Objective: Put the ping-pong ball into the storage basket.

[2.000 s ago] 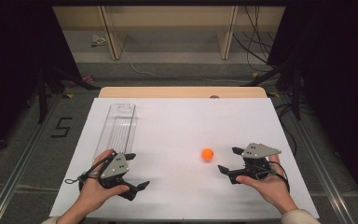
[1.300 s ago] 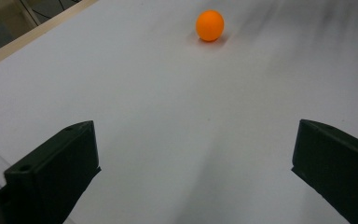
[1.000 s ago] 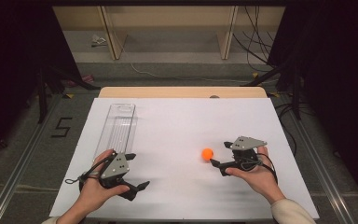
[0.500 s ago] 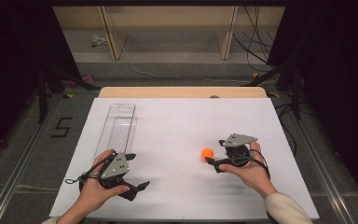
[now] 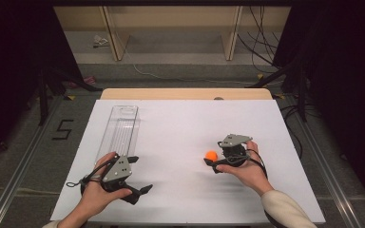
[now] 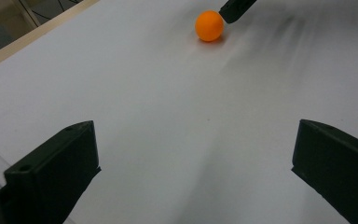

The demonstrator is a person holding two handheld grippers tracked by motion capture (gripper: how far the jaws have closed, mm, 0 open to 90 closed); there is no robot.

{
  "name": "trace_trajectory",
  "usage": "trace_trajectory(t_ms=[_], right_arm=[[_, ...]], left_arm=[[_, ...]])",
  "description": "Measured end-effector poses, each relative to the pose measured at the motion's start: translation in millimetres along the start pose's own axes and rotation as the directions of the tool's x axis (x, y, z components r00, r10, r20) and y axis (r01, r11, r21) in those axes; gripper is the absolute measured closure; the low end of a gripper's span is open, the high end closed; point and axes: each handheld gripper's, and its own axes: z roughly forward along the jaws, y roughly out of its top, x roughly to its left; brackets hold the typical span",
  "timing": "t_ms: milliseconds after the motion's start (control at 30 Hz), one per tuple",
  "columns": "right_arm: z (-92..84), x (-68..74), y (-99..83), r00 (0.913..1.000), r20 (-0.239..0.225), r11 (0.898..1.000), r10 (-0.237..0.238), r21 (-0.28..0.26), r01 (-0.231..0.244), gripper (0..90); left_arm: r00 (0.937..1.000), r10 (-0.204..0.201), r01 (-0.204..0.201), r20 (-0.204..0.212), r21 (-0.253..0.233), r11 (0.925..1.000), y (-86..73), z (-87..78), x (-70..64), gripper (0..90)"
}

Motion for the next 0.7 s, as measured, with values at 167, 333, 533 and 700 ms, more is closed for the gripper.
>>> trace_trajectory(t_ms=[167, 333, 533, 700], right_arm=[[6.7, 0.3, 0.5, 1.0000, -0.002, 1.000, -0.004, 0.013, 0.004, 15.8], [10.7, 0.9, 0.0, 1.0000, -0.008, 1.000, -0.002, 0.025, 0.003, 15.9], [17.4, 0.3, -1.0, 1.0000, -0.007, 0.999, -0.006, 0.043, 0.007, 16.3], [23.5, 1.1, -1.4, 0.9999, -0.011, 0.998, -0.006, 0.063, 0.006, 18.3]], left_arm=[[1.0000, 0.001, -0.001, 0.000, 0.000, 1.0000, 0.1, 0.0, -0.1, 0.0], [1.0000, 0.000, 0.000, 0.002, 0.000, 1.0000, 0.0, 0.1, -0.1, 0.0], [1.0000, 0.001, -0.001, 0.000, -0.002, 1.0000, 0.1, -0.2, -0.4, 0.0], [1.0000, 0.002, -0.002, 0.001, -0.002, 1.0000, 0.1, 0.0, -0.4, 0.0]])
